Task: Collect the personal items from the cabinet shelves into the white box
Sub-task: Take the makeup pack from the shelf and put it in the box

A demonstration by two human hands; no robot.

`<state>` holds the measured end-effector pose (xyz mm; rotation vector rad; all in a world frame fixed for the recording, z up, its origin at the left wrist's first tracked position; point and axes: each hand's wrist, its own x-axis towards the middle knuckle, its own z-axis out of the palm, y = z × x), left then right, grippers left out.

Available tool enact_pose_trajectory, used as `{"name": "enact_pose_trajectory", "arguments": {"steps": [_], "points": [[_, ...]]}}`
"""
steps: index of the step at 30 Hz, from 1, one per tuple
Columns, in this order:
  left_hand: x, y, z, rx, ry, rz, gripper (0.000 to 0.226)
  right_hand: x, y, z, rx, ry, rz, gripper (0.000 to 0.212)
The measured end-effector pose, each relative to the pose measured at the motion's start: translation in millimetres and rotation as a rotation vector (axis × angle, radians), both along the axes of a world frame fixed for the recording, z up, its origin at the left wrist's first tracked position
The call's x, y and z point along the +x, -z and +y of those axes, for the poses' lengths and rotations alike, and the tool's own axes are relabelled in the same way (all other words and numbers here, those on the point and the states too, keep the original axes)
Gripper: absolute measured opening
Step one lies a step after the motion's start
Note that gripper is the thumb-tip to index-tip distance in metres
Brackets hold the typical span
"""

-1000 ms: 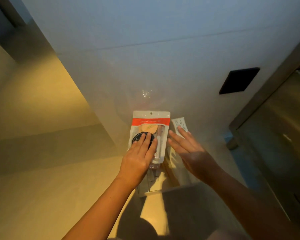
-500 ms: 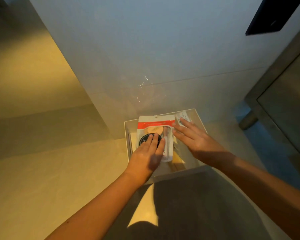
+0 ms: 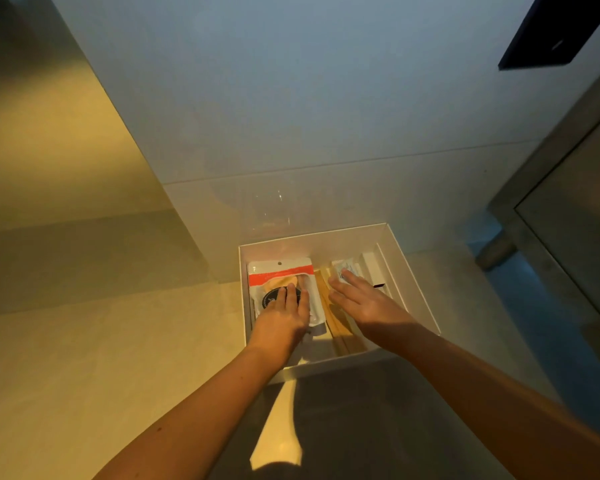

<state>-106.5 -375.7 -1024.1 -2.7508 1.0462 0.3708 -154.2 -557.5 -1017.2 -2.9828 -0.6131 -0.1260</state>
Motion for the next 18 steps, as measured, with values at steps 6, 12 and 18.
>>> {"name": "enact_pose_trajectory", "arguments": {"steps": [6, 12, 18], "points": [[6, 16, -4, -0.031, -0.087, 0.072, 0.076, 5, 25, -11, -0.04, 0.042, 0.234, 0.062], [9, 27, 1, 0.055, -0.059, 0.114, 0.071, 10, 35, -7, -0.105, 0.097, 0.41, 0.059], [9, 22, 10, -0.082, -0.105, 0.026, 0.06, 12, 35, -8, -0.169, 0.133, 0.399, 0.054]]}}
